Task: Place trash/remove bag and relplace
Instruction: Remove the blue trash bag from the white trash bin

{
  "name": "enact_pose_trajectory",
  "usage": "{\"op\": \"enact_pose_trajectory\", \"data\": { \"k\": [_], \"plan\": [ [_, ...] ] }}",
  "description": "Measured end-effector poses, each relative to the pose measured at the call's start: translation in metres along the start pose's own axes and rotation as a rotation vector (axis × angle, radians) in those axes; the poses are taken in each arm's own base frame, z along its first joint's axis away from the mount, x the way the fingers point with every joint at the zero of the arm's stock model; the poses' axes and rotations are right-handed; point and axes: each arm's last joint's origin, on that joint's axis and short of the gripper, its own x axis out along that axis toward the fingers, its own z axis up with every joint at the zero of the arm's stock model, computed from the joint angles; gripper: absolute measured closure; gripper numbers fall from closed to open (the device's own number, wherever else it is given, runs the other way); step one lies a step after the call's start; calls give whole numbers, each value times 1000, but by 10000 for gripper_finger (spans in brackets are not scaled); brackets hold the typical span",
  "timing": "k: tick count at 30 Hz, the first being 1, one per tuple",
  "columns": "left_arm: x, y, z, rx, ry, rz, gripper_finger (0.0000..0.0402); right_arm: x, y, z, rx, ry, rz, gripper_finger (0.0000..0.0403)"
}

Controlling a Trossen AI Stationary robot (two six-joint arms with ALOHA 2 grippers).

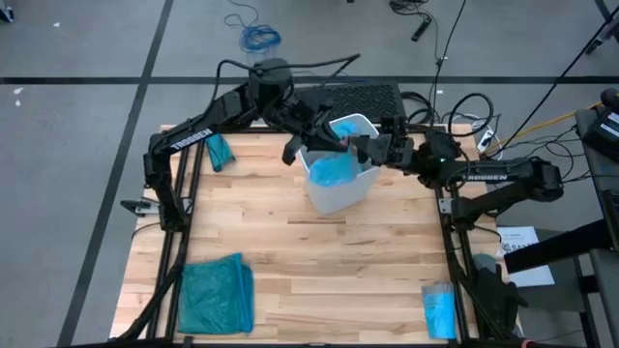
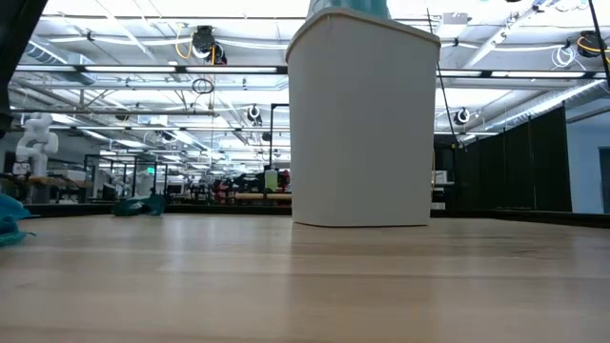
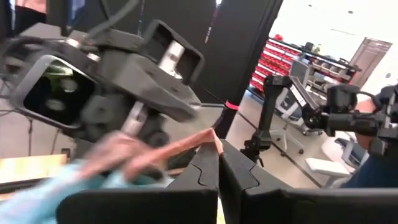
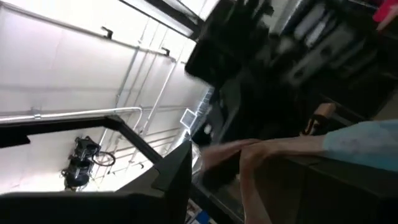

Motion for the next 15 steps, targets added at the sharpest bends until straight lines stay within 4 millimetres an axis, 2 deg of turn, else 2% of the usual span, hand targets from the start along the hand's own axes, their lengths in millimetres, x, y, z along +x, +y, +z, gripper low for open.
{"op": "enact_pose_trajectory", "data": {
  "k": [6, 15],
  "plan": [
    [18, 6, -11, -12, 34, -22, 402, -1, 0, 4, 18, -8, 11, 256],
    [21, 12, -15, -13, 42, -19, 402, 0, 1, 0, 47, 41, 27, 257]
  ]
}}
